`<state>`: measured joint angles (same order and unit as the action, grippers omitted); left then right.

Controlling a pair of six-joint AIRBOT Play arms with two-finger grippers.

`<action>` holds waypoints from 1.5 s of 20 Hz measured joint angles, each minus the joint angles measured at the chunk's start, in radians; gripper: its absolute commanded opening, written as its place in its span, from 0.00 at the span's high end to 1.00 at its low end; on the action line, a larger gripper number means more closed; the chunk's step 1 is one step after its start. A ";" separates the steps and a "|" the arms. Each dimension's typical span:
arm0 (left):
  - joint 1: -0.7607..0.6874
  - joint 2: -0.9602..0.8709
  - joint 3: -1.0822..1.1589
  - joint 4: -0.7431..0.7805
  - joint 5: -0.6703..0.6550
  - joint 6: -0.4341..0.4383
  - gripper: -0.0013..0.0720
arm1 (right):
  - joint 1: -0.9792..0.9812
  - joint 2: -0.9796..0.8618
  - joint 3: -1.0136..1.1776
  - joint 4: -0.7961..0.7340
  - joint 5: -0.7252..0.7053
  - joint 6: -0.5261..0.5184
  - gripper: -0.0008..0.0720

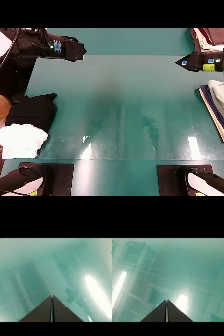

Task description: Fold the shirts.

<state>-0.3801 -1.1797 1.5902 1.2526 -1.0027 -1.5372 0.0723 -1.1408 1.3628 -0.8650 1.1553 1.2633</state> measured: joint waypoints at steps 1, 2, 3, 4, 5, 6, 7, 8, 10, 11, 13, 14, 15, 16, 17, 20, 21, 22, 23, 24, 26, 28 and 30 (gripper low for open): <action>0.000 0.000 0.000 0.000 0.000 0.000 0.94 | 0.000 0.000 0.000 0.000 0.000 0.000 0.96; 0.000 0.000 0.000 0.000 0.000 0.000 0.94 | 0.000 0.000 0.000 0.000 0.000 0.000 0.96; 0.000 0.000 0.000 0.000 0.000 -0.002 0.94 | 0.001 0.000 0.000 0.001 0.000 0.000 0.96; 0.000 0.000 0.000 0.000 0.000 -0.002 0.94 | 0.001 0.000 0.000 0.001 0.000 0.000 0.96; 0.000 0.000 0.000 0.000 0.000 -0.002 0.94 | 0.002 0.000 0.000 0.001 0.000 0.000 0.96; 0.000 0.000 0.000 0.000 0.000 -0.002 0.94 | 0.002 0.000 0.000 0.001 0.000 0.000 0.96; 0.000 0.000 0.000 0.000 0.000 -0.002 0.94 | 0.002 0.000 0.000 0.001 0.001 0.000 0.96; 0.000 0.000 0.000 0.000 0.000 -0.002 0.94 | 0.002 0.000 0.000 0.001 0.002 0.000 0.96; 0.000 0.000 0.000 0.000 0.000 -0.001 0.94 | 0.002 0.000 0.000 0.001 0.007 0.000 0.96; 0.000 0.000 0.000 0.000 0.000 -0.001 0.94 | 0.002 0.000 0.000 0.001 0.009 0.000 0.96; 0.000 0.000 0.000 0.000 0.000 0.000 0.94 | 0.002 0.000 0.000 0.001 0.019 0.000 0.96; 0.000 0.000 0.000 0.000 0.004 0.000 0.94 | 0.002 0.000 0.000 0.001 0.022 0.000 0.96; 0.000 0.000 0.000 0.001 0.015 0.001 0.91 | 0.002 0.000 0.000 0.001 0.024 0.000 0.96; 0.002 0.000 0.000 0.016 0.024 0.002 0.51 | 0.002 0.000 0.000 0.001 0.027 0.000 0.96; 0.002 0.000 0.000 0.043 0.023 0.003 0.20 | 0.002 0.000 0.000 0.001 0.028 0.000 0.96; 0.006 -0.001 -0.014 0.249 -0.052 -0.008 0.30 | 0.002 0.000 0.000 0.001 0.033 0.000 0.96; 0.013 -0.001 -0.035 0.331 -0.088 -0.019 0.30 | 0.002 0.000 0.000 0.001 0.034 0.000 0.96; 0.029 -0.001 -0.068 0.412 -0.123 -0.032 0.30 | 0.002 0.000 0.000 0.001 0.035 0.000 0.96; 0.054 -0.001 -0.111 0.470 -0.151 -0.048 0.30 | 0.002 0.000 0.000 0.001 0.035 0.000 0.96; 0.086 -0.001 -0.169 0.514 -0.175 -0.069 0.29 | 0.002 0.000 0.000 0.001 0.037 0.000 0.96; 0.158 -0.002 -0.303 0.571 -0.193 -0.107 0.29 | 0.002 0.000 0.000 0.001 0.037 0.000 0.96; 0.229 -0.002 -0.438 0.607 -0.176 -0.139 0.29 | 0.002 0.000 0.000 0.001 0.037 0.000 0.96; 0.286 -0.002 -0.554 0.615 -0.134 -0.169 0.30 | 0.002 0.000 0.000 0.001 0.037 0.000 0.96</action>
<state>-0.0944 -1.1812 1.0359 1.8675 -1.1370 -1.7058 0.0742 -1.1408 1.3628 -0.8642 1.1927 1.2633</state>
